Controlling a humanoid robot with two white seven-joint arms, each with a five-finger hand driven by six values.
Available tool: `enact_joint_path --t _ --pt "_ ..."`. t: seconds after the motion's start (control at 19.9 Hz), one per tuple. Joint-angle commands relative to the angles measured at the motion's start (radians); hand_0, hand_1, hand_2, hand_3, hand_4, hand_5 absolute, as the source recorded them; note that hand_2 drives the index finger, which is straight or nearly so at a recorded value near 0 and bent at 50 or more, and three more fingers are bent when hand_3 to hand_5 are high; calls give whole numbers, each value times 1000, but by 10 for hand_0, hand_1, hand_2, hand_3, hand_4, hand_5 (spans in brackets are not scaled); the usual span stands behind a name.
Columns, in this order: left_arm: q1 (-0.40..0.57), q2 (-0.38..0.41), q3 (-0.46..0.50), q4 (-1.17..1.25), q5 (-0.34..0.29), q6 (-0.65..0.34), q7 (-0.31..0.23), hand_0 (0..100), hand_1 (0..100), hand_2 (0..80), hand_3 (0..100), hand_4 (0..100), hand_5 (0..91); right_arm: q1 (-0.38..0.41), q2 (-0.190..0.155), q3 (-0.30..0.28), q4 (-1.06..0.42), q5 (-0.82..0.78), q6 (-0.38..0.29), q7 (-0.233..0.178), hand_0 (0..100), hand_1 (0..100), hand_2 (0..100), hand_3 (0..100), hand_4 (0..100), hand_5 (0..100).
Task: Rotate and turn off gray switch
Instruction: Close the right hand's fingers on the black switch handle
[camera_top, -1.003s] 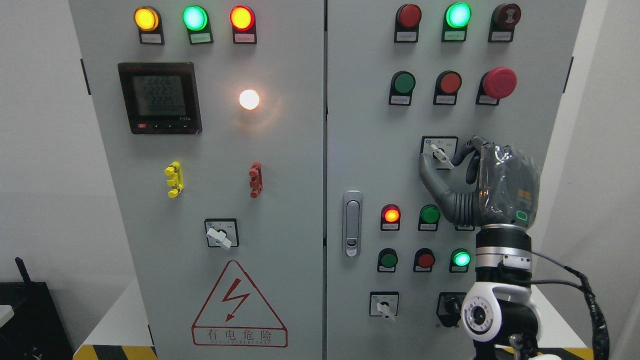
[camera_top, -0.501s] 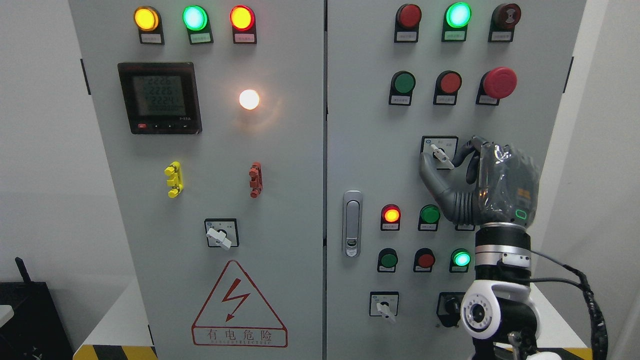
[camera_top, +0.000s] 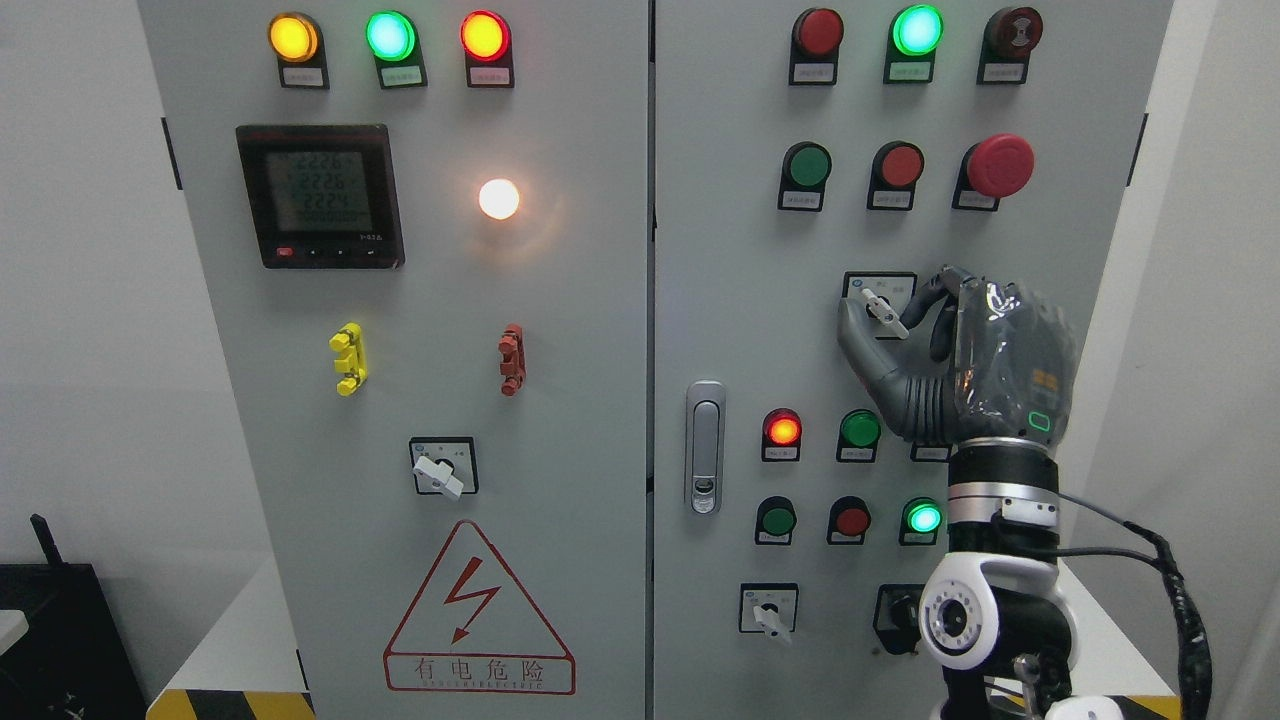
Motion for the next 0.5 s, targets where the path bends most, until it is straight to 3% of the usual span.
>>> enact_joint_path --t 0.0,0.45 --pt "-9 0 8 -25 20 0 -1 120 389 0 0 0 0 0 0 8 8 0 13 -1 180 266 674 995 997 1000" --pt "-9 0 8 -25 20 0 -1 120 389 0 0 0 0 -5 0 8 8 0 15 -1 237 272 680 1000 999 1000"
